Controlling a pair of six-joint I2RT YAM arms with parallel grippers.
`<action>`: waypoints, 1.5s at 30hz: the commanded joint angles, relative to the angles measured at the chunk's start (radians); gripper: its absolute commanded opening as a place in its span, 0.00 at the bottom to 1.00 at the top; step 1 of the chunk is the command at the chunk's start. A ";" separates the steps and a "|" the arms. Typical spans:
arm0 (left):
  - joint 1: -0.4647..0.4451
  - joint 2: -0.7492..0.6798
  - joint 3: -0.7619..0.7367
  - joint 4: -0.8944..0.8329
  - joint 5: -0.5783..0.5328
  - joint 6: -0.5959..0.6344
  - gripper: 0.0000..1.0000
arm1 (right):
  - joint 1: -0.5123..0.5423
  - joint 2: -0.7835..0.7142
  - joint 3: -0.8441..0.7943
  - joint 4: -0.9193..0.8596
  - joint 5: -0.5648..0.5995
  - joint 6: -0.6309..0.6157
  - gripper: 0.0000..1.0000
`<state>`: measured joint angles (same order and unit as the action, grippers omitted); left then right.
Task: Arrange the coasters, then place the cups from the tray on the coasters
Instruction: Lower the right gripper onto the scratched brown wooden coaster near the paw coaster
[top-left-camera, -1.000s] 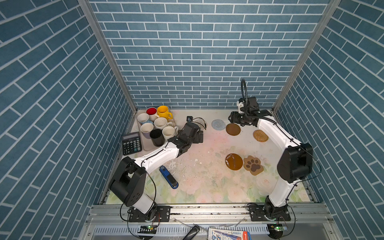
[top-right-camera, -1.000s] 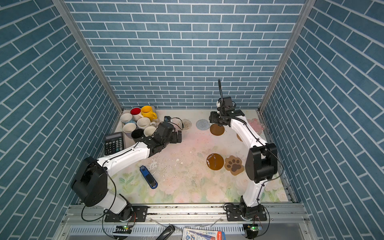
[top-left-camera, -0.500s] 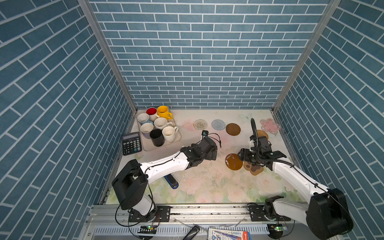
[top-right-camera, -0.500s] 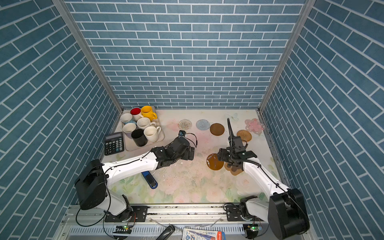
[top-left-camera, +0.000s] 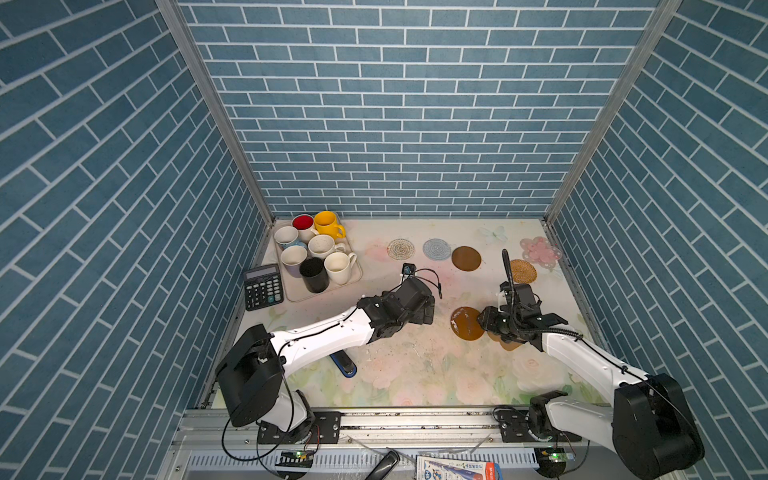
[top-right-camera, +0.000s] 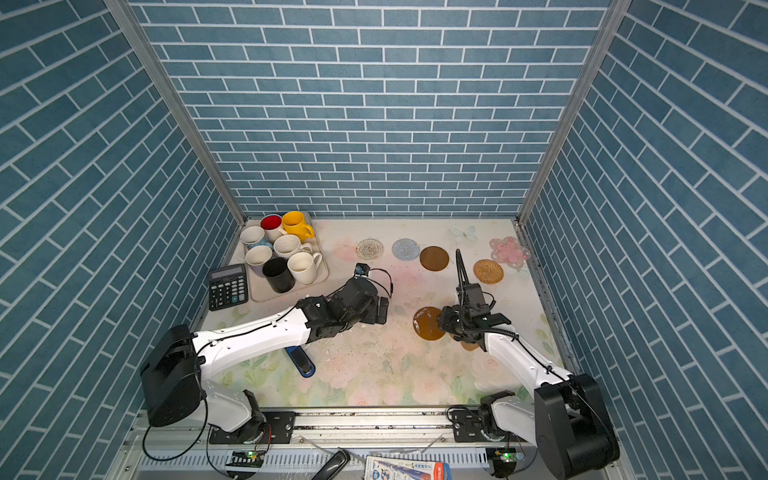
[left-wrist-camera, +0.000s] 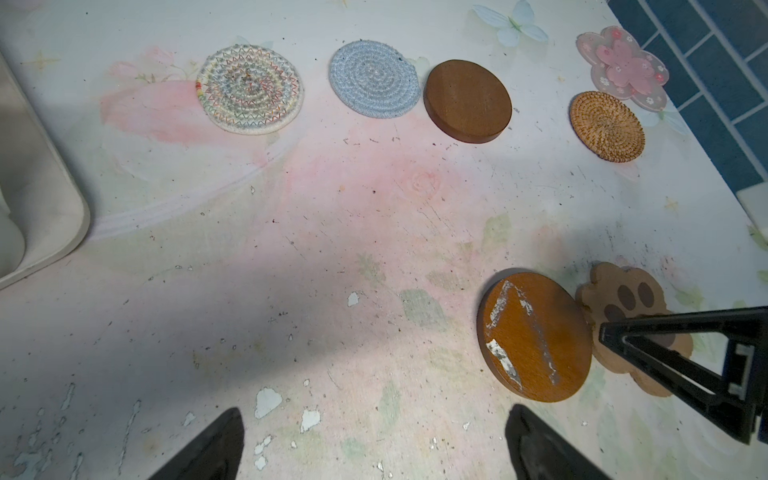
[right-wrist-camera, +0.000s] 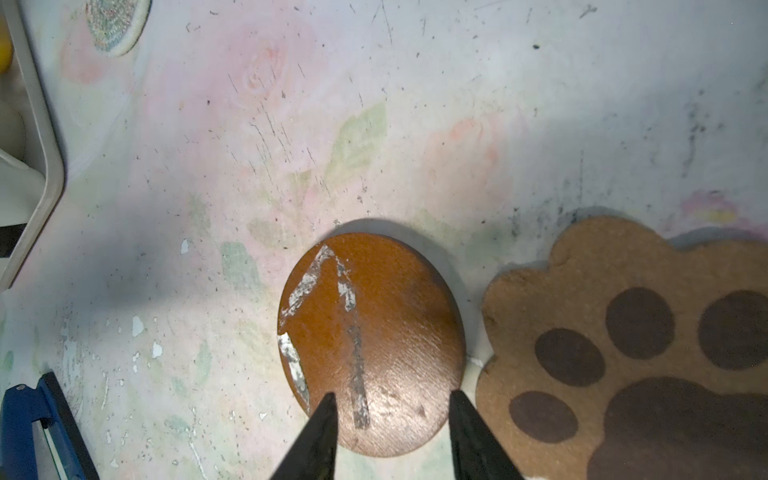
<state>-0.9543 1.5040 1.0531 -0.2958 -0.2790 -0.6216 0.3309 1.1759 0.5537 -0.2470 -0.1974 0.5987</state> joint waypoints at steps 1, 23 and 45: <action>-0.003 0.020 0.004 -0.039 -0.002 -0.013 0.99 | -0.003 0.031 -0.030 0.051 -0.031 0.038 0.42; -0.022 0.009 -0.034 -0.032 -0.006 -0.032 0.99 | -0.034 0.074 -0.079 0.087 -0.074 0.069 0.65; -0.023 0.028 -0.013 -0.036 0.004 -0.026 0.99 | -0.079 0.087 -0.112 0.139 -0.189 0.084 0.40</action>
<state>-0.9695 1.5223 1.0317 -0.3187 -0.2676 -0.6445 0.2543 1.2396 0.4618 -0.1436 -0.3511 0.6559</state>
